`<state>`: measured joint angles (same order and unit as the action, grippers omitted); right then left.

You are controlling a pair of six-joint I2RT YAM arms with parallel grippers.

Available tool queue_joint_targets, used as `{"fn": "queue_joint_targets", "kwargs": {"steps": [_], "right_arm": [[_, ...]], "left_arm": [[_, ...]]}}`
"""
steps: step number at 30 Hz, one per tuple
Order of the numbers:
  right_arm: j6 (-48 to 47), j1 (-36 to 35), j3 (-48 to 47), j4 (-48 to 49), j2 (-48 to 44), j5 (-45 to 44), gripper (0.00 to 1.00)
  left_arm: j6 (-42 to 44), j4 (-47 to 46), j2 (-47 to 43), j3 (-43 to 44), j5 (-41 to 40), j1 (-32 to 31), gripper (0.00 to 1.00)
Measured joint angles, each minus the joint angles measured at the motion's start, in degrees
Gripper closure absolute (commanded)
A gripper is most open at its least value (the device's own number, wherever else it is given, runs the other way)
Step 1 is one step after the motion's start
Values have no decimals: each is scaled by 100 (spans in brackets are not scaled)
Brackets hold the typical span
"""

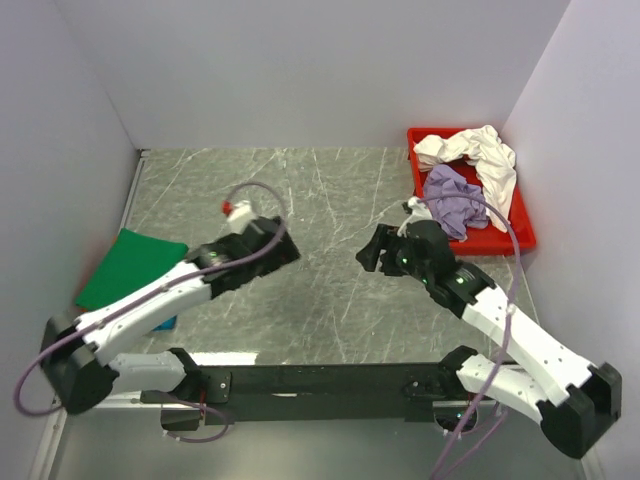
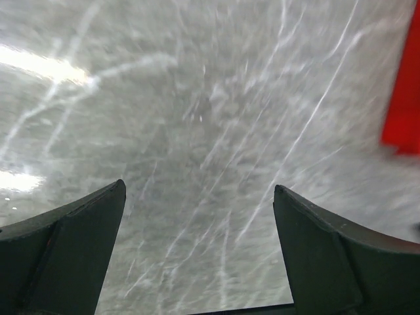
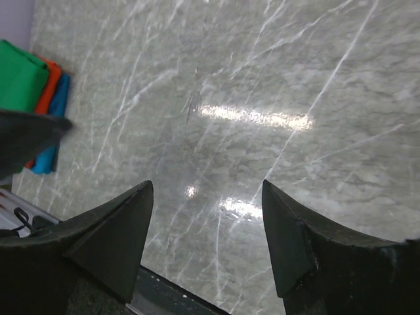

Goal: Fold and stack the t-shirts
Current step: Reset both grippers

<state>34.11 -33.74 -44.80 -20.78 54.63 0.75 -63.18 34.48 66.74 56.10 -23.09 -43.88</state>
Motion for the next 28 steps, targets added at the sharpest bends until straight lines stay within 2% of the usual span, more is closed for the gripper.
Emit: {"fn": "queue_joint_targets", "kwargs": {"steps": [3,6,14,28], "right_arm": [[46,0,203,-74,-516,-271,26],[74,0,308,-129,-863,-586,25],[68,0,452,-221,-1182,-1088,25],[-11,2,476,-264,-966,-1217,25]], "left_arm": [[26,-11,614,138,-382,-743,0],[160,-179,774,103,-435,-1036,0],[688,-1152,221,-466,-411,-1027,0],[1191,-1366,251,-466,-264,-1025,1]]}}
